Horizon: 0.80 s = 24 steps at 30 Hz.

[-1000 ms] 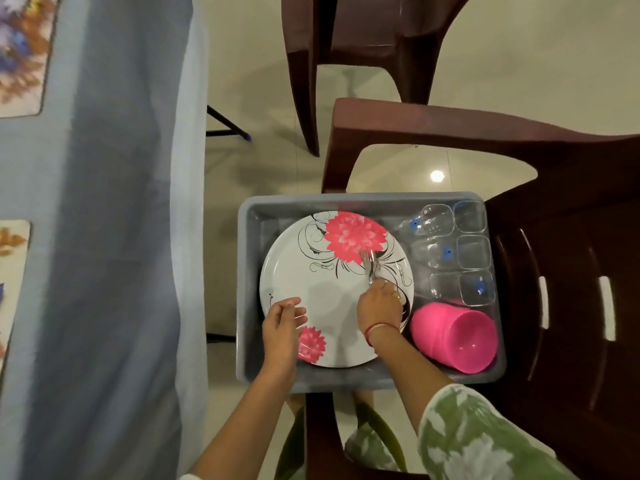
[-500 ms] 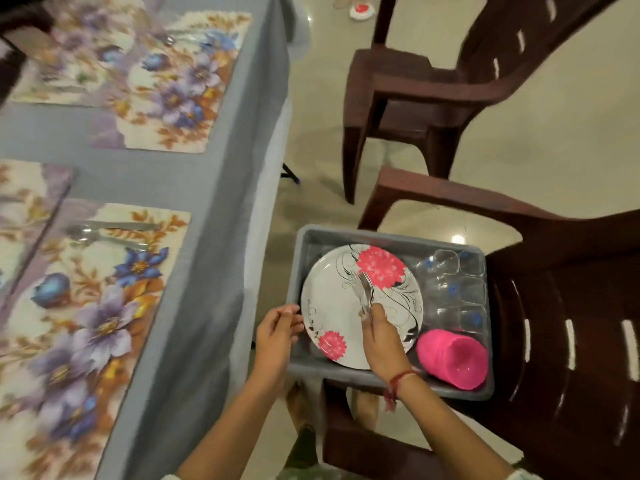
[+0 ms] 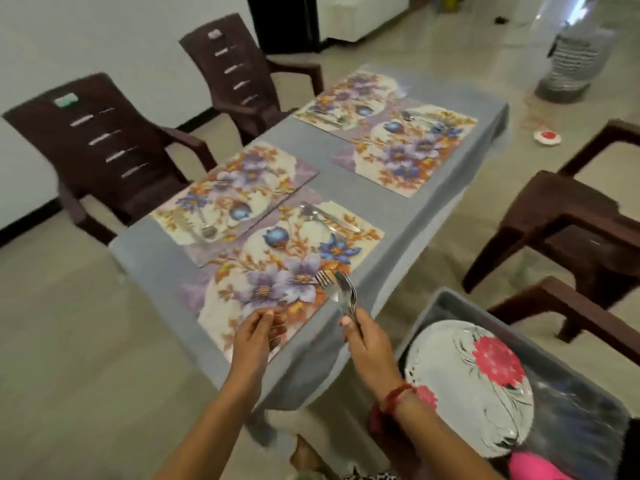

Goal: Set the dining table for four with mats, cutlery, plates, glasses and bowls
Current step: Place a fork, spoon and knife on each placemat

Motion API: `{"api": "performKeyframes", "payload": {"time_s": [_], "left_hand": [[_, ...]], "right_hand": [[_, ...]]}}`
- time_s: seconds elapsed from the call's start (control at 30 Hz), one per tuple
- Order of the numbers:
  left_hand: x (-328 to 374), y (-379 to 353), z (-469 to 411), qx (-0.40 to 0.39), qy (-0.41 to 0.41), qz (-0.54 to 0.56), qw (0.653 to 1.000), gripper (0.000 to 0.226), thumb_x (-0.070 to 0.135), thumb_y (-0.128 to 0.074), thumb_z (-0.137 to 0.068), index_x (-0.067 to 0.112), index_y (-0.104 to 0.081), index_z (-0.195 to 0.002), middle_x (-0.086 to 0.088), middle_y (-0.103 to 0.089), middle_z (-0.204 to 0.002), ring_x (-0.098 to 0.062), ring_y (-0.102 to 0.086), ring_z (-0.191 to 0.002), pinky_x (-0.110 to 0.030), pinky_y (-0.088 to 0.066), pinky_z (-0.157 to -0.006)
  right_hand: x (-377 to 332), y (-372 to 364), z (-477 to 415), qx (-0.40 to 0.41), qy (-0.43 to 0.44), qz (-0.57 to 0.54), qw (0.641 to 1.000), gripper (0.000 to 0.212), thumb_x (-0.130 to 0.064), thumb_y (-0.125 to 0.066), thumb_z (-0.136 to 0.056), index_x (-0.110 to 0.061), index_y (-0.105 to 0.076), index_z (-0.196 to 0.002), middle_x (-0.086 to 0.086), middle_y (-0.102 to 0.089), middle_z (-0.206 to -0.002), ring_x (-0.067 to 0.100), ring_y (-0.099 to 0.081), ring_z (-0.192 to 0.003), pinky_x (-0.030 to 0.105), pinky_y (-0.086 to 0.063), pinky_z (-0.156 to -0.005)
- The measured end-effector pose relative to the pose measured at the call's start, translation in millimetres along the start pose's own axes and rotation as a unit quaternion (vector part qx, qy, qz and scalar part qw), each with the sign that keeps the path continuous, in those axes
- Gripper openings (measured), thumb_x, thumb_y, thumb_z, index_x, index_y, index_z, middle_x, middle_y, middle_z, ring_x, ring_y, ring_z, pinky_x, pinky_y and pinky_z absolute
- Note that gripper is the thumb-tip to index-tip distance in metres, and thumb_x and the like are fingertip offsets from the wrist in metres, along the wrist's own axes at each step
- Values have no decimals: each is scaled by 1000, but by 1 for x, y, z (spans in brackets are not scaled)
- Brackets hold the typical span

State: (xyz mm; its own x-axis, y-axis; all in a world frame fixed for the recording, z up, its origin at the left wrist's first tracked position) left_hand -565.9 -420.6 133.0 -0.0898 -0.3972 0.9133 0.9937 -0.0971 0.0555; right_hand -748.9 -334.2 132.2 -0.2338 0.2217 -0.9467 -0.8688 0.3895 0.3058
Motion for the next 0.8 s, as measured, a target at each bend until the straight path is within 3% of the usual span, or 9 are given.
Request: {"api": "performKeyframes", "payload": {"time_s": [0.1,0.2,0.3,0.37,0.43,0.53,0.67,0.8], "left_hand": [[16,41,-16,25,-8,23,999,21,11,-45,-99,12,-62,-87,-7,-64,-85,-19,-62,-80,-21,-49,-63],[25,73,-33,41,-8,51,998,19,13,-45,-99,13,-62,-91,-6,-65,-88,-20,-62,-82,-24,-48,-67],[34,90,-45,35,-8,59,998,22,16,-43,-100,12,-65,-97,-1,-69,-85,-16,-65,-80,-18,-50,-63],[37,94,-49,20,-1,68,998,27,20,-41,-100,13,-66,-95,2,-71,-83,-12,-68,-78,-18,-50,-63],[39,94,-51,-2,10,76,997,28,23,-41,-100,13,-66,-91,0,-72,-86,-11,-68,-80,-23,-52,-69],[41,93,-55,-38,-3,73,997,24,23,-48,-98,6,-63,-88,-12,-71,-88,-18,-68,-84,-34,-56,-80],[45,102,-63,-16,-9,106,994,25,20,-49,-98,5,-64,-85,-4,-69,-73,-13,-66,-74,-29,-56,-79],[51,114,-77,26,-2,116,993,30,16,-47,-99,5,-60,-75,1,-63,-59,-9,-62,-58,-29,-53,-69]], "right_hand": [[-17,-48,-17,-33,-21,1,999,23,-22,-45,-99,-19,-49,-77,-6,-51,-63,5,-48,-57,31,-38,-59],[-39,-97,-31,-61,-14,-7,998,29,-24,-48,-97,-15,-47,-69,1,-52,-63,15,-49,-60,35,-41,-59],[-56,-134,-42,-89,-40,-46,994,31,-20,-55,-94,-8,-49,-66,3,-48,-62,14,-48,-62,26,-42,-57],[-65,-154,-45,-114,-58,-73,989,37,-30,-59,-90,3,-51,-74,7,-49,-66,19,-51,-67,35,-48,-60],[-72,-167,-49,-134,-67,-76,986,36,-32,-62,-87,1,-56,-75,2,-53,-62,19,-53,-63,38,-48,-59],[-89,-189,-53,-184,-67,-86,977,19,-14,-59,-91,-6,-63,-75,2,-55,-59,7,-48,-49,21,-42,-47],[-102,-214,-64,-215,-47,-70,973,17,-5,-54,-92,-2,-57,-76,2,-48,-55,7,-43,-46,18,-36,-43],[-105,-235,-81,-248,-36,-38,967,25,-6,-51,-94,-12,-56,-70,-1,-49,-53,8,-44,-45,19,-37,-43]]}}
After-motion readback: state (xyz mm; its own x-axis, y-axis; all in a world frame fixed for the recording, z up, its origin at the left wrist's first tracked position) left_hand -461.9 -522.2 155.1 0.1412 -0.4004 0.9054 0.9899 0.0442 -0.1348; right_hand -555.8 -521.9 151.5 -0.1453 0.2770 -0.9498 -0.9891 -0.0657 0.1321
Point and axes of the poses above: each hand's wrist, its own z-axis away from the middle knuckle, its own y-axis out of the back of the hand, x = y × z, the point moved 8 cm from there along -z, towards the middle knuckle
